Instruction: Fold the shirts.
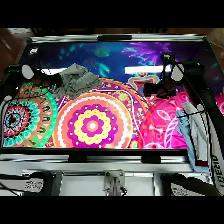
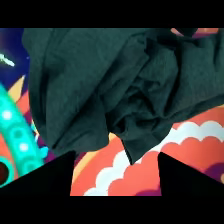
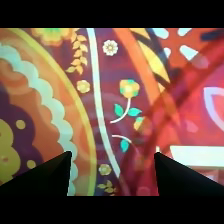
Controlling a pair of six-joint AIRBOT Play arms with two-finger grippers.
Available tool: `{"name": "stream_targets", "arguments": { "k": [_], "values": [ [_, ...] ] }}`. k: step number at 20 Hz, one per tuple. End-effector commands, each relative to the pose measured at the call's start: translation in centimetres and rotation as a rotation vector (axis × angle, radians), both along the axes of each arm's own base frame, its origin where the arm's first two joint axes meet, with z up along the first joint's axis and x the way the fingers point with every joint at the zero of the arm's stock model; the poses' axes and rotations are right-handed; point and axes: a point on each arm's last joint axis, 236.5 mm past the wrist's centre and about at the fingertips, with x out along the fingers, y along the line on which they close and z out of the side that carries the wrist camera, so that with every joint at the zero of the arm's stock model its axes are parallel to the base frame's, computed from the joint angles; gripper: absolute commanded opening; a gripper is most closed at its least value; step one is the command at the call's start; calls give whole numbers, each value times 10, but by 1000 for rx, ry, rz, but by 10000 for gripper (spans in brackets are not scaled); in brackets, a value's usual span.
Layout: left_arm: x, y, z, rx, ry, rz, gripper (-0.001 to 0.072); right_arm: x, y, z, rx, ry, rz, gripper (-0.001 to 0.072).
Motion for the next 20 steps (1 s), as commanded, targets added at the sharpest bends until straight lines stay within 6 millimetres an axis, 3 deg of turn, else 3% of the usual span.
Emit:
{"name": "stream_targets", "arguments": {
  "k": [1, 3, 5, 8, 10, 12, 13, 14, 15, 16, 18, 20],
  "values": [
    [40, 20, -31, 86, 43, 8, 611, -9, 7, -7, 27, 56, 6, 635],
    [47, 40, -39, 178, 54, 6, 610, -11, 7, -8, 25, 65, 7, 635],
    [42, 37, -60, 172, 105, 1, 608, -13, 7, -8, 23, 72, 8, 635],
    [38, 18, -90, 129, 165, -16, 606, -19, 5, -10, 17, 100, 11, 635],
    [35, -3, -99, 58, 185, -23, 542, -25, 5, -11, 14, 125, 14, 636],
    [30, -10, -94, 28, 204, -25, 33, -33, 7, -12, 23, 156, 19, 635],
    [29, -10, -81, 24, 206, -18, 31, -39, 7, -13, 19, 181, 31, 635],
    [30, -10, -61, 24, 190, -19, 30, -46, 5, -13, 7, 206, 54, 635],
    [36, -9, -27, 28, 134, -26, 29, -54, 3, -11, -4, 226, 79, 635],
    [43, -10, 21, 32, 37, -42, 29, -59, -1, -5, -17, 227, 90, 635],
    [43, -18, 132, 26, -191, -62, 29, -66, -12, 21, -46, 167, 85, 635],
    [3, -38, 255, 7, -435, -103, 29, -74, -29, 61, -86, 38, 65, 635]
  ]
}}
